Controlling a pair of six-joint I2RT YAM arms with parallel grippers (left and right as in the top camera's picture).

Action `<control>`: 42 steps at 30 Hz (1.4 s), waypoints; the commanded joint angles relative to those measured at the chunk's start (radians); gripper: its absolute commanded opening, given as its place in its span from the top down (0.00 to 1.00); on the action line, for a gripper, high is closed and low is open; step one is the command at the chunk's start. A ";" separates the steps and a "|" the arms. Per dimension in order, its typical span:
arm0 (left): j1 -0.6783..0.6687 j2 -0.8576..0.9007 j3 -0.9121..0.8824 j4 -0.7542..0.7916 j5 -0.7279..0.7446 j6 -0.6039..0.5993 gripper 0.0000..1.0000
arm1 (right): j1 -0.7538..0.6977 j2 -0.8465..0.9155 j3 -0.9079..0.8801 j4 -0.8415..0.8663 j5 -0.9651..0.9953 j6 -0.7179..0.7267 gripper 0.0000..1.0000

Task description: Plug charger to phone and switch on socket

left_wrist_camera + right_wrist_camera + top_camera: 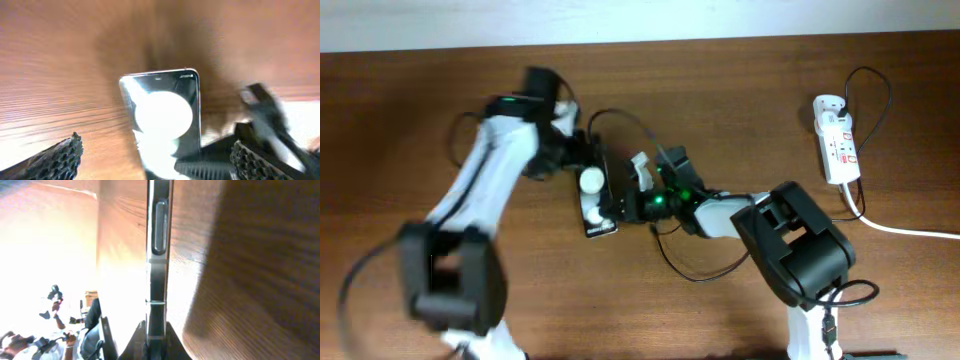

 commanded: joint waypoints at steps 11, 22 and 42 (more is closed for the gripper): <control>0.256 -0.411 0.012 -0.142 -0.050 -0.046 0.01 | -0.247 -0.092 -0.002 0.253 -0.613 0.038 0.96; 0.256 -0.411 0.011 -0.087 -0.038 -0.106 0.01 | -0.246 -0.119 -0.002 0.413 -0.632 0.345 0.96; 0.026 -0.411 0.005 0.280 1.154 0.333 0.16 | -0.217 -0.448 -0.002 0.862 -0.309 0.689 0.96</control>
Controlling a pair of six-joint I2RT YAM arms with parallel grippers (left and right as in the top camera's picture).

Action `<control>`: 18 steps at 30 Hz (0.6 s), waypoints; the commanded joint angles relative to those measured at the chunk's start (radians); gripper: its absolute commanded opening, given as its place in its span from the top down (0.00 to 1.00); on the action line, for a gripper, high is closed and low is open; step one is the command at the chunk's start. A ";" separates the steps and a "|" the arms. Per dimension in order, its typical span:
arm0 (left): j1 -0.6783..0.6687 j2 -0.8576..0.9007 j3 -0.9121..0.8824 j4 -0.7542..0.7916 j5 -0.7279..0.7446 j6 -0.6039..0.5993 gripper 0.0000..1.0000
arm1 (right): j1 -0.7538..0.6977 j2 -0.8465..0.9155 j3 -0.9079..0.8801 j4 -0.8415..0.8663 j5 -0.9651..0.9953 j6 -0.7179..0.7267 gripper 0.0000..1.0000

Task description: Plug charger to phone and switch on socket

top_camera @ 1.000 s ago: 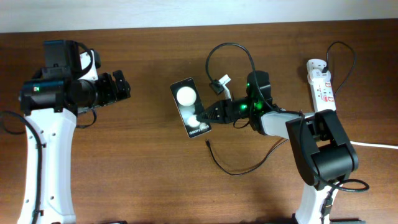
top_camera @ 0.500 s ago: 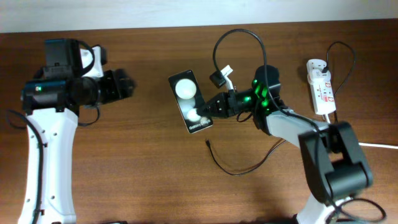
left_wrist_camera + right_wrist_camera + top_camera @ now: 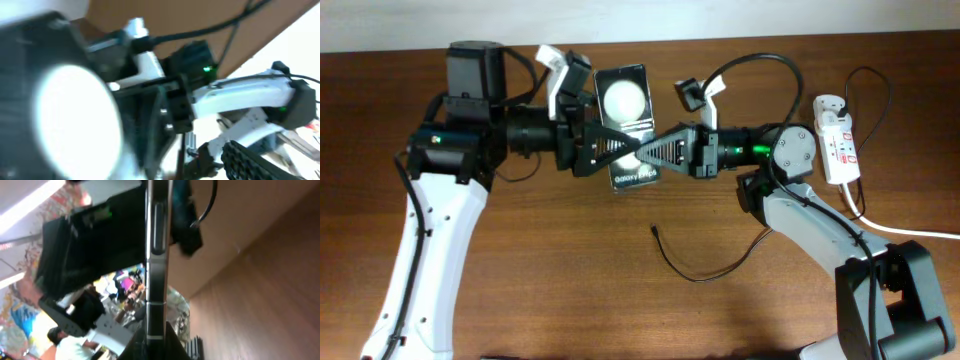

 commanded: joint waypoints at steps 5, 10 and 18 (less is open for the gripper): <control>-0.005 -0.001 0.002 0.110 0.197 -0.057 0.51 | 0.037 -0.022 0.013 0.010 0.086 -0.012 0.96; -0.048 -0.001 0.002 0.110 0.196 -0.087 0.61 | 0.037 -0.022 0.012 0.009 0.014 -0.102 0.96; -0.058 -0.001 0.002 0.074 0.026 -0.157 0.64 | 0.035 -0.022 0.012 -0.180 0.043 -0.304 0.96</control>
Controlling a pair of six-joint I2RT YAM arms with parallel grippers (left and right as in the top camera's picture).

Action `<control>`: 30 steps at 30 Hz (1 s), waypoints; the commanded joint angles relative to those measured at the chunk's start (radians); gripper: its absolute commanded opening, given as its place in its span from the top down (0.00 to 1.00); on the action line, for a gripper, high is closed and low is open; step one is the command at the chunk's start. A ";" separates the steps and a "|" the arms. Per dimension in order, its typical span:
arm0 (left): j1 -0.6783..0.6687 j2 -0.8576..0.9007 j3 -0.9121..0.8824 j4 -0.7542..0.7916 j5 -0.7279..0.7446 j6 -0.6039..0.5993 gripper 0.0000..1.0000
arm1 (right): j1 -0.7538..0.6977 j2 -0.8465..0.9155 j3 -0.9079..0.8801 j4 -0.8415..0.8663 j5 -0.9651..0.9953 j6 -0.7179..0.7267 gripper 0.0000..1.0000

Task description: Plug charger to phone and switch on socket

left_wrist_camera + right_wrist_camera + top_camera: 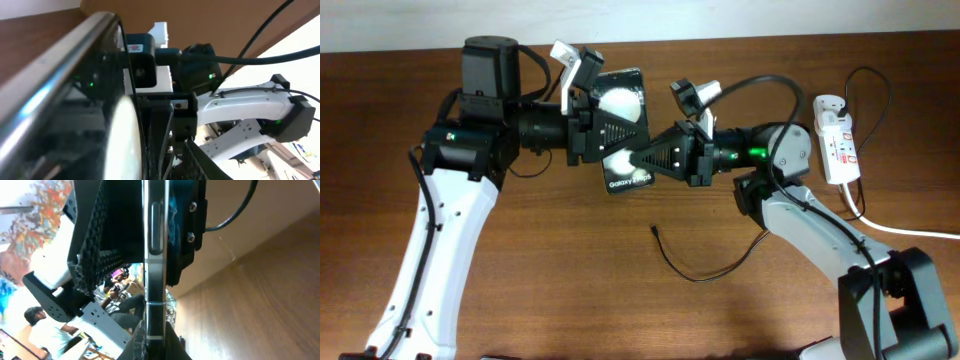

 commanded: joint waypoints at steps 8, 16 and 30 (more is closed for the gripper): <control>0.016 -0.016 0.006 0.003 -0.073 -0.030 0.78 | 0.008 0.003 0.010 -0.075 0.162 -0.051 0.96; 0.016 -0.016 0.006 -0.007 -0.198 -0.032 1.00 | -0.027 0.003 0.010 -0.074 0.148 -0.052 0.00; -0.085 0.282 0.003 -0.795 -0.237 -0.059 0.96 | -0.180 0.004 0.009 -1.609 0.922 -0.691 0.01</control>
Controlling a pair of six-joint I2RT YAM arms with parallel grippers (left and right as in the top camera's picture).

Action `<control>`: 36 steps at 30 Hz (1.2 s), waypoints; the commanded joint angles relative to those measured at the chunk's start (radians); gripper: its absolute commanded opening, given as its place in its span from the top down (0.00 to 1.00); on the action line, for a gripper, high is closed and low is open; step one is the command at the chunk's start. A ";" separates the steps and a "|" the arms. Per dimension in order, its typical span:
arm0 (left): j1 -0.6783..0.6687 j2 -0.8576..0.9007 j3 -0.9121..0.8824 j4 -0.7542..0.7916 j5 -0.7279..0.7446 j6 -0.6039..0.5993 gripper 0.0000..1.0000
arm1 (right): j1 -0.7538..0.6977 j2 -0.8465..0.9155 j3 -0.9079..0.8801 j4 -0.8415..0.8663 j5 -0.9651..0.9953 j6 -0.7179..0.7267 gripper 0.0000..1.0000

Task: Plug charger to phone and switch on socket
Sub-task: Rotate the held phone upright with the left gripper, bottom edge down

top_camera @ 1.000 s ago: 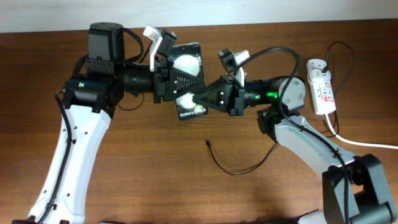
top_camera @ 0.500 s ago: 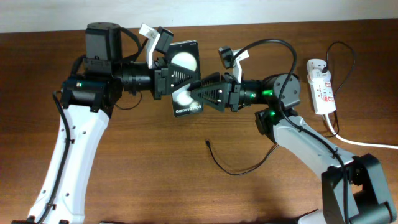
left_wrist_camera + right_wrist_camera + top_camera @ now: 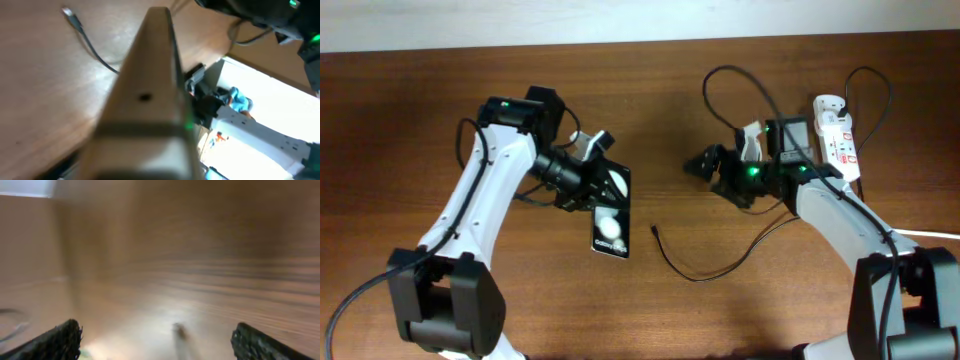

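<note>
The black phone (image 3: 609, 218) hangs over the table's middle left, with my left gripper (image 3: 588, 190) shut on its upper end. In the left wrist view the phone (image 3: 150, 95) is edge-on and fills the frame, hiding the fingers. The charger cable's free tip (image 3: 654, 230) lies on the wood just right of the phone; the cable tip (image 3: 68, 12) also shows from the left wrist. The cable (image 3: 705, 272) loops back to the white power strip (image 3: 836, 145) at the far right. My right gripper (image 3: 704, 165) is open and holds nothing, left of the strip.
The brown table (image 3: 520, 310) carries the cable's upper loop (image 3: 740, 85) behind the right arm. A white mains lead (image 3: 910, 232) runs off the right edge. The right wrist view is blurred; its fingertips (image 3: 57, 340) stand wide apart over wood.
The right gripper has let go of the phone and now sits open farther right, near the strip. The left gripper alone holds the phone, lower and farther left than before.
The phone first lay on the table with the right gripper shut on its edge and the left gripper open over it. Then it was up in the air between both grippers. Then the left was also closed round it. Now only the left holds it.
</note>
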 commanded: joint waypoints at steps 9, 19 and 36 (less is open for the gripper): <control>-0.139 0.000 0.009 0.066 0.516 -0.340 1.00 | 0.043 -0.005 0.003 -0.087 0.278 -0.080 0.01; -0.139 0.000 0.009 0.158 0.509 -0.734 1.00 | 0.043 -0.005 0.003 -0.087 0.278 -0.080 0.01; -0.117 0.000 0.009 0.156 0.530 -0.996 1.00 | 0.043 -0.005 0.003 -0.087 0.278 -0.080 0.01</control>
